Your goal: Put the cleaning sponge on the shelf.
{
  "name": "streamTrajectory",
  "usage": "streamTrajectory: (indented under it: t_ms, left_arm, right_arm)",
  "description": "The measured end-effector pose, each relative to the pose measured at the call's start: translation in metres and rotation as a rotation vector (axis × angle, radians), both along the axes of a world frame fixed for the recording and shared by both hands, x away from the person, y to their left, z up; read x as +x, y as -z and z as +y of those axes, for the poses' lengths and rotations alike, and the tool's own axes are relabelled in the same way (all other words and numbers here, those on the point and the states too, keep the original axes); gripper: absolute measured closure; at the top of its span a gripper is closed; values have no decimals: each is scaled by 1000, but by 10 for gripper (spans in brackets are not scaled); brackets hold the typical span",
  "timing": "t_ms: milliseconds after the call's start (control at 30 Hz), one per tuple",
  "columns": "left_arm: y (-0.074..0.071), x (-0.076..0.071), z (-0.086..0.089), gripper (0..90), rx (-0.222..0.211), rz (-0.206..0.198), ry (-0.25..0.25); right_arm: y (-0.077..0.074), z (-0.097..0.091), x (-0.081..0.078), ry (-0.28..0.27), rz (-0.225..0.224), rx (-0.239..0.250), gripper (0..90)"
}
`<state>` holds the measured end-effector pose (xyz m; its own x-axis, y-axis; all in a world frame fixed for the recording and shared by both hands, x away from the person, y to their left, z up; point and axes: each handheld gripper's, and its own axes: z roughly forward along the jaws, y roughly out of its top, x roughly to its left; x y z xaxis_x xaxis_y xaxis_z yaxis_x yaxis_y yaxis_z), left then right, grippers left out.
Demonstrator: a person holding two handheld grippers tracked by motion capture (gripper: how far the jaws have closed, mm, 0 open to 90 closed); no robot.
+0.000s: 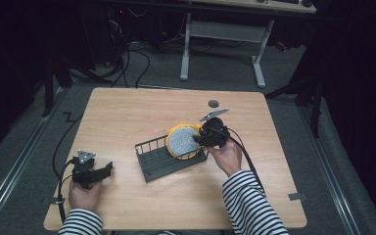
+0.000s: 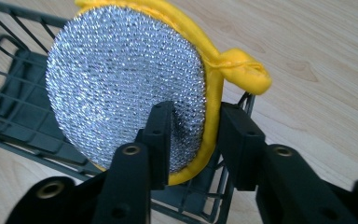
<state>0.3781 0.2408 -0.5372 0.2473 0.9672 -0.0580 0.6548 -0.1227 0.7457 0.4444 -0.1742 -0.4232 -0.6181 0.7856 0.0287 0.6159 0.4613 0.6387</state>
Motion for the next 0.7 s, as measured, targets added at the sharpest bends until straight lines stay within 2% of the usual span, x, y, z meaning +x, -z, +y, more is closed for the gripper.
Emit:
streamTrajectory:
  t_ms: [100,167,333,500,567,600,700]
  left_arm:
    - [0,0,0,266,1,-1,-1]
    - [0,0,0,266,2,-1,0]
    - [0,0,0,267,3,0,1]
    - [0,0,-1,269,7,0,1]
    - [0,0,-1,269,9,0,1]
    - [0,0,-1,269,9,0,1]
    - [0,0,-1,269,8,0,1]
  right_arm:
    - [-5,-5,-6,15,-33,30,566]
    - [-8,-11,-7,19,-36,45,556]
    - [-14,-26,-12,43,-58,61,541]
    - [-18,-42,-18,63,-79,54,530]
    - [-19,-56,-22,99,-93,75,526]
    - [-19,-56,-22,99,-93,75,526]
    - [-18,-71,-26,134,-89,68,520]
